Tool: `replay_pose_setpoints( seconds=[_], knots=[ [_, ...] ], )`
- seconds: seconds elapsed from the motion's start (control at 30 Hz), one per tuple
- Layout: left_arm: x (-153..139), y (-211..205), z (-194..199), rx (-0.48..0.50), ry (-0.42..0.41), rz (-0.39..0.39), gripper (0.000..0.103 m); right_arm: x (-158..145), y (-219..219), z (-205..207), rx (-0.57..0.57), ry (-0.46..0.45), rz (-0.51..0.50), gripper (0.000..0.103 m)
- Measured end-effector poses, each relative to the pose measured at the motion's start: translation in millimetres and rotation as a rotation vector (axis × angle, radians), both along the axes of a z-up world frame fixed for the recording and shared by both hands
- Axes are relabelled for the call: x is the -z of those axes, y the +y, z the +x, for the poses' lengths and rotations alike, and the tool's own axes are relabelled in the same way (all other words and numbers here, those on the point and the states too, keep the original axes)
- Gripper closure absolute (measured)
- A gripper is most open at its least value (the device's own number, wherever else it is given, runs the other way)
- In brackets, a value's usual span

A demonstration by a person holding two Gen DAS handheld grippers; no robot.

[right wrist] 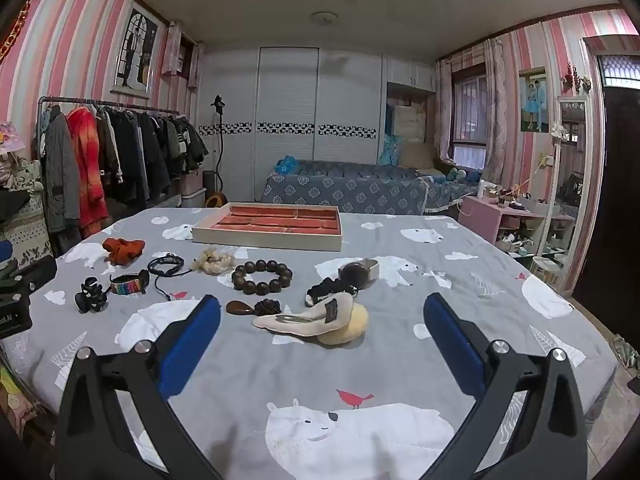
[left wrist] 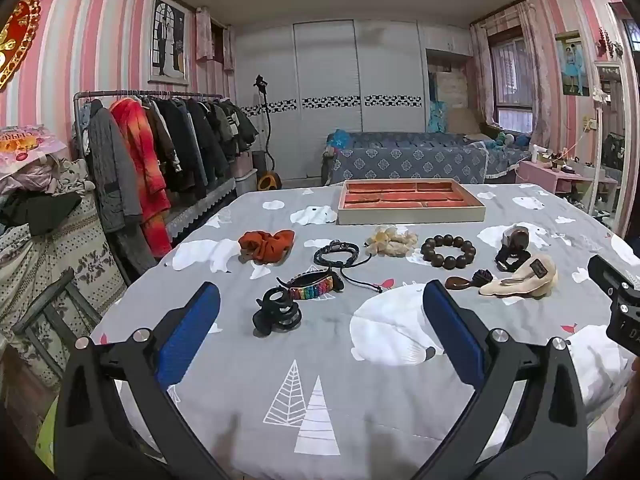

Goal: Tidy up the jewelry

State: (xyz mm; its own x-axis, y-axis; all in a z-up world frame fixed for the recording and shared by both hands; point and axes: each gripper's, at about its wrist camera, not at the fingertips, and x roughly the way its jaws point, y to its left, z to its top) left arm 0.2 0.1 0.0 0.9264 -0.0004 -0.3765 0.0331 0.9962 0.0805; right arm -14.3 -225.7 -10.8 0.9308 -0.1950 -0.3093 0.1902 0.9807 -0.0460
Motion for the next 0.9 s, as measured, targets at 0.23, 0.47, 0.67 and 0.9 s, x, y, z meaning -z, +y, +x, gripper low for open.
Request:
replay_pose_setpoints(
  seconds=[0.23, 0.47, 0.67, 0.9],
  knots=[
    [0.3, 0.5, 0.4, -0.001, 0.006, -0.001, 0.005, 5.5, -1.7, 2.3, 0.011, 0.005, -0.003, 0.004],
    [-0.5, 0.8, 0.3, 0.001, 0.005, -0.002, 0.005, 5.7, -6.0, 3.0, 0.013, 0.015, 0.004, 0.004],
    [-0.3, -0.8, -0.3, 0.001, 0.007, 0.001, 0.005, 4.7, -6.1, 2.9, 0.014, 0.017, 0.002, 0.004],
    [9.1, -14.5, 7.1, 0.009, 0.003, -0.001, 0.005, 8.4, -10.0, 4.0, 0.022, 0.02, 0.002, 0.004]
  ],
)
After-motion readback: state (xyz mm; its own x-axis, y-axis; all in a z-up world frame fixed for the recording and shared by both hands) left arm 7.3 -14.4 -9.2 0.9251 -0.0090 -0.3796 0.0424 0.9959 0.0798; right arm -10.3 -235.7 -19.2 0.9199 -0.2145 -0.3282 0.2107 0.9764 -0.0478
